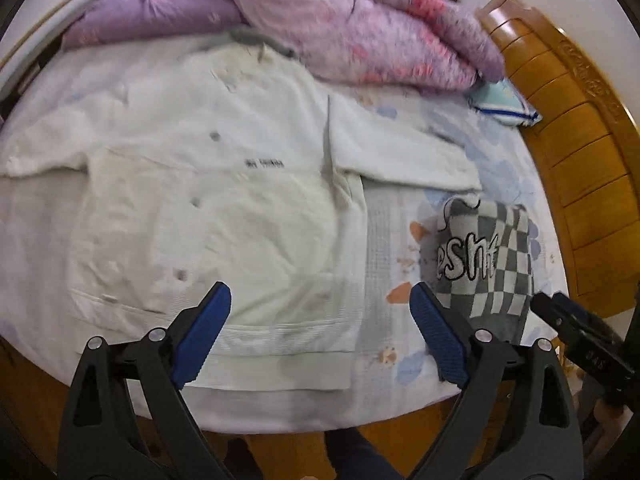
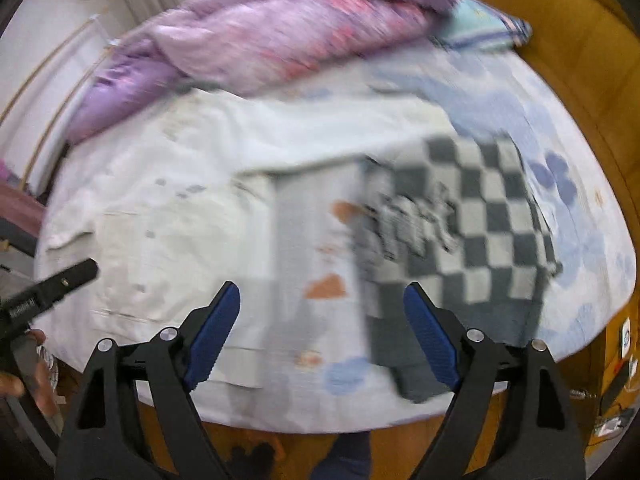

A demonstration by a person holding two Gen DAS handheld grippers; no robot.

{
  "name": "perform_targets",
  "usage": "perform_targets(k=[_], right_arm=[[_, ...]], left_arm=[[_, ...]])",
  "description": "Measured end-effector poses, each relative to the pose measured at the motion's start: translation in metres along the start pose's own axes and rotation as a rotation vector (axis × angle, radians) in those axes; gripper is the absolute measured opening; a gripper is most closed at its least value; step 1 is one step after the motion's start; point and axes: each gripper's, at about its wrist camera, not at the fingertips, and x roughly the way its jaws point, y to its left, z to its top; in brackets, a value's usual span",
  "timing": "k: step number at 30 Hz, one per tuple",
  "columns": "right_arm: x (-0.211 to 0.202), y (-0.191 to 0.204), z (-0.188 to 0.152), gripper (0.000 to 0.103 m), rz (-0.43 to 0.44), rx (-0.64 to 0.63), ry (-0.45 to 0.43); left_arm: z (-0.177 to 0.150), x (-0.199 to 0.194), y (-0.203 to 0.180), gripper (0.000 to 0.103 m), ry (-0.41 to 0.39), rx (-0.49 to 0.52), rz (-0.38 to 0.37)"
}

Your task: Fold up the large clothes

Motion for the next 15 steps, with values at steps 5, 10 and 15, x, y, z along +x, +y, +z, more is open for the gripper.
perform_targets(k=[5,10,15], right_arm=[[-0.043,0.052,-0.003,0.089,-0.021,-0.017,-0.069],[-0.087,0.079,-0.007,0.092,-0.048,-0.018,-0.137],[-0.127,0.096,-0.008,0.093,-0.055,0.001,-0.185]], left_arm=[[0.004,-0.065,0.014,0.091,-0.095,0.077,0.034],[0.002,-0.127,0.02,0.093,-0.166,0.114,0.034],[-0.003,-0.177,0.022,0.093,-0.206,0.137,0.02]])
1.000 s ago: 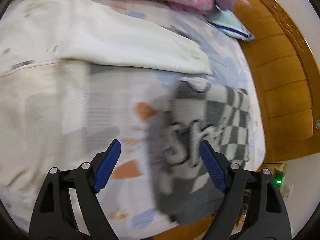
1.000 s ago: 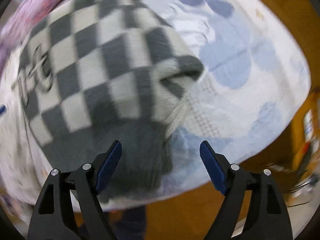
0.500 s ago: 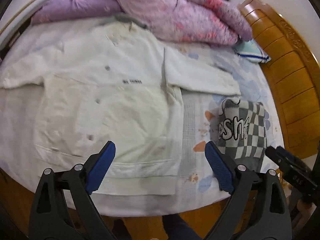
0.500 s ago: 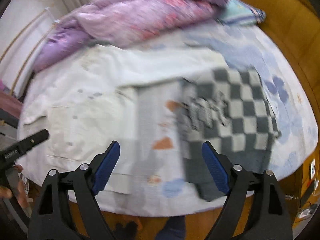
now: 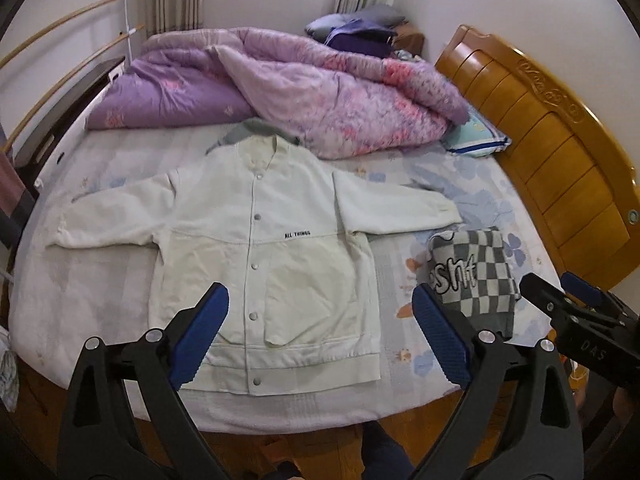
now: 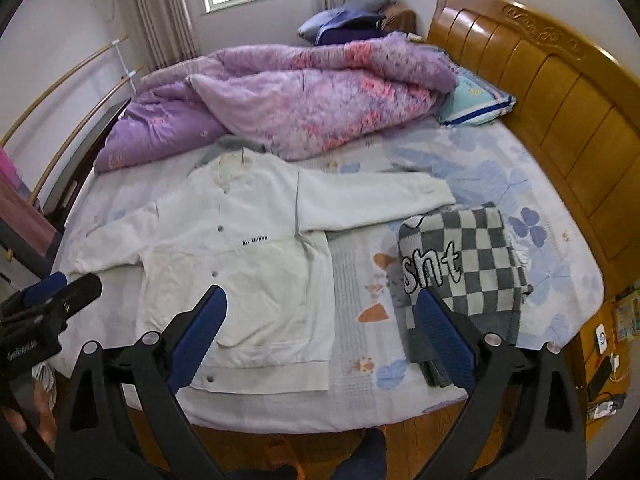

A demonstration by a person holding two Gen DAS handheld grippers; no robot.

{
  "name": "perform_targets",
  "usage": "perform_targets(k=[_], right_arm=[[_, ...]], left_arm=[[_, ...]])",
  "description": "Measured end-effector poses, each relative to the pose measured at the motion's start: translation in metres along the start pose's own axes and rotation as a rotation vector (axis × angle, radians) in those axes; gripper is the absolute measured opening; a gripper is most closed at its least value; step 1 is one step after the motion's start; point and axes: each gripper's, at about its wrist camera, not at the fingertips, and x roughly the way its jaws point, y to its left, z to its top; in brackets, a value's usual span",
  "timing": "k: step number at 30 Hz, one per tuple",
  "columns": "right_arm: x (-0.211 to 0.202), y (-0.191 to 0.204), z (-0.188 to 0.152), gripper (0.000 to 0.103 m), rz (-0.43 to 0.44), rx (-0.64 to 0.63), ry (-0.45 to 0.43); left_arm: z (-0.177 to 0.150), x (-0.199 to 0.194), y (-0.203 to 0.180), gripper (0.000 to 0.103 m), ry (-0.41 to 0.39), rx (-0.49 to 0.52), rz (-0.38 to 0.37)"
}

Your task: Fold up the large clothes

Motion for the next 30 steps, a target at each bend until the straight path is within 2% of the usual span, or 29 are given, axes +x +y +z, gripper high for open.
perform_targets(k=[6,9,18,27,30], right_arm=[[-0.056,0.014,0.005,0.095,-0.029,0.0,-0.065],[-0.082,0.017,0.006,0.095,-0.04,0.01,-0.088],[-0.142,0.021,0.019,0.095,-0.038,0.019,-0.178],[-0.188,0.038,0.026,0.095,0.003,-0.053,-0.27],[-0.203,0.043,0.026,0.095,0.016,-0.074,-0.306]], left_arm=[[0.009,-0.061,-0.001,0.093,-0.073,0.038,0.005],[0.016,-0.09,-0.003,0.096,-0.101,0.042,-0.016],[0.031,-0.142,-0.014,0.098,-0.161,0.07,0.043],[0.038,-0.197,-0.021,0.098,-0.245,0.09,0.094],[0.04,-0.212,-0.019,0.098,-0.271,0.086,0.087]])
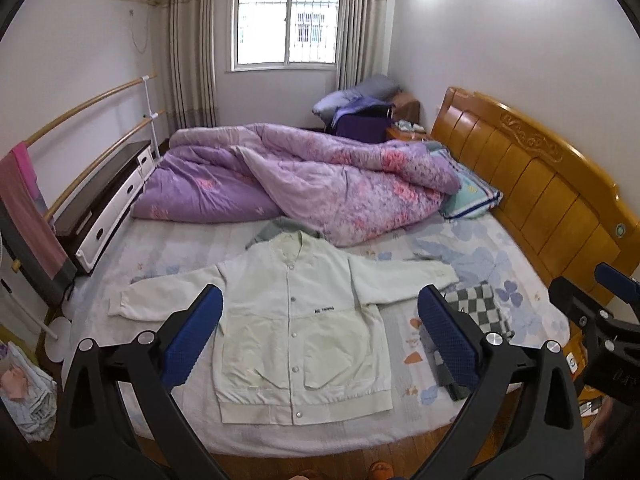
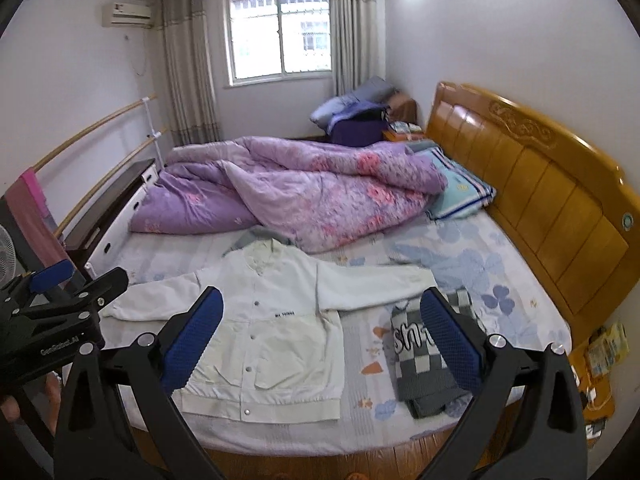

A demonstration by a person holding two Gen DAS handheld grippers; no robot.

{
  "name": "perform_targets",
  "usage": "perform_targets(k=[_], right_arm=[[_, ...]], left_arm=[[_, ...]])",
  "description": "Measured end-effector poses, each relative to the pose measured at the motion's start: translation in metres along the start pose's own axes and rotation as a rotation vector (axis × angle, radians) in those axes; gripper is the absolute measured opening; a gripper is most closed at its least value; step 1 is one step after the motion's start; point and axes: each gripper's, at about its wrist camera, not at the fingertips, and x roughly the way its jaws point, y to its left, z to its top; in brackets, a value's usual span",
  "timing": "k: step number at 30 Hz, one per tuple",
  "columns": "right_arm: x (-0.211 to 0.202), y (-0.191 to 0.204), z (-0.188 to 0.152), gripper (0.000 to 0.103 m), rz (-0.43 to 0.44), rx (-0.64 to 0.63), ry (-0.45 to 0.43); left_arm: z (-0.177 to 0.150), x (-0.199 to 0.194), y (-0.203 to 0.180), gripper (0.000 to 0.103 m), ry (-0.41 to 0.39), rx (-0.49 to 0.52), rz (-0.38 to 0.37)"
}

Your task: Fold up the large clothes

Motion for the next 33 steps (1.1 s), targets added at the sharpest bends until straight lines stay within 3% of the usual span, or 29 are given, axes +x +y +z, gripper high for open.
perform_targets(k=[14,33], right_arm=[[-0.03,0.008,0.008,0.095,-0.005,-0.044,-0.067],[-0.036,0.016,0.003,0.095,-0.02,-0.037,-0.065]], left_arm=[[0.014,-0.044,-0.003,0.098,-0.088,0.029,0.055],[0.01,-0.062,-0.011,0.098,-0.111,0.059,0.019]])
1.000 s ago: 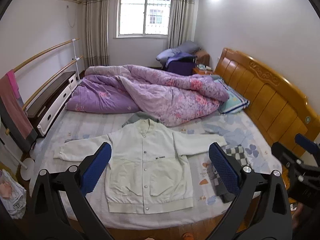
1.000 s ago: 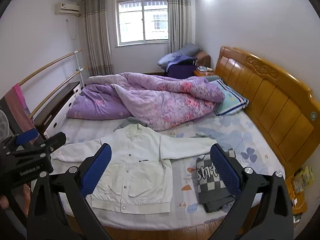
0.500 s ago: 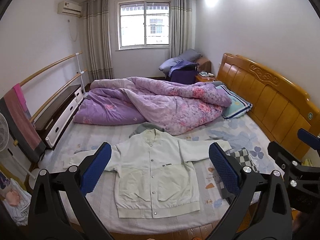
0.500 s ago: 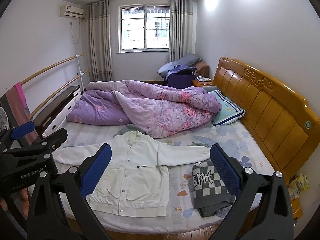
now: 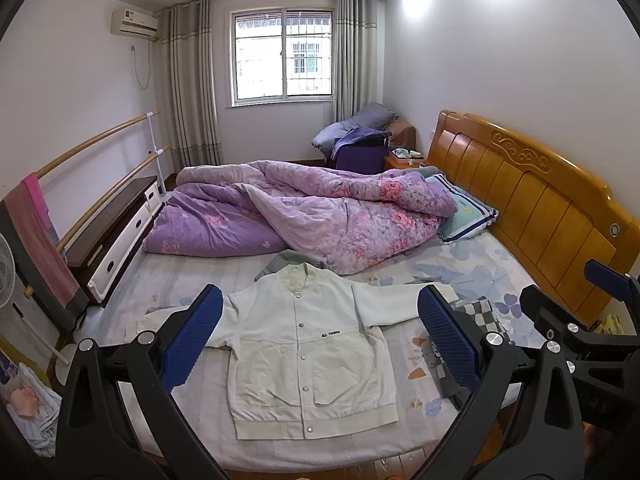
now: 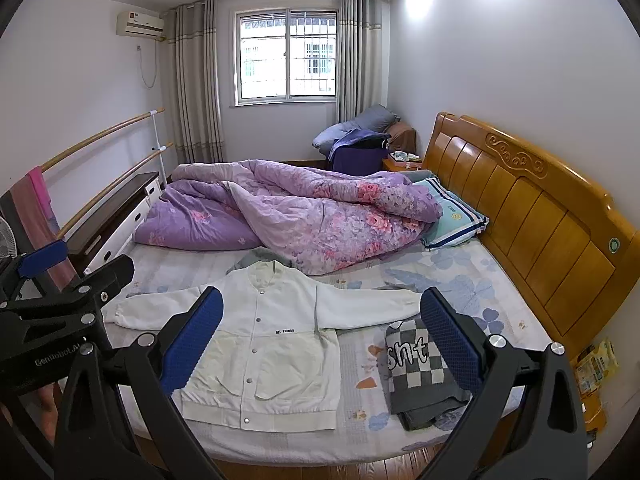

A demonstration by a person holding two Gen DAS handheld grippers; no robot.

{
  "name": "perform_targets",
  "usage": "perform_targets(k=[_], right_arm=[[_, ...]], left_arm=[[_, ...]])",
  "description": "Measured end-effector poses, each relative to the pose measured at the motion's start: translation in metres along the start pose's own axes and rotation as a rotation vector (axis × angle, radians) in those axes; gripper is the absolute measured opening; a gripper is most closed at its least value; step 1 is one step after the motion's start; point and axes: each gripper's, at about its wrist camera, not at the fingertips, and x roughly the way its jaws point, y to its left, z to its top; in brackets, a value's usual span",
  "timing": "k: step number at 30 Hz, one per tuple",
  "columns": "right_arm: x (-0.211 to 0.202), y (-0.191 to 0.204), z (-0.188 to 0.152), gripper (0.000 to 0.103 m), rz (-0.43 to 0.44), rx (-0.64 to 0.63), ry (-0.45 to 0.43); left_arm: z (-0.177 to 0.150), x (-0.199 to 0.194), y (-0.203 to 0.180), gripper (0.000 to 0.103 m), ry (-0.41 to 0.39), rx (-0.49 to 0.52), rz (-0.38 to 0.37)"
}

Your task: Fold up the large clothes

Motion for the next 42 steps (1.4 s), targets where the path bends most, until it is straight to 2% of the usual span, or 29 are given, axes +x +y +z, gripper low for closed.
perform_targets(k=[15,42], right_arm=[[-0.002,-0.004,0.0,0.095,-0.026,0.005,-0.009],[0.003,-0.009,0.01,0.095,-0.024,-0.004,-0.001]], left_arm=[[0.002,0.001,-0.007,0.098,0.002,-0.009,-0.004],[0.005,0.009,-0.01,0.098,-0.002,-0.011,0.005]])
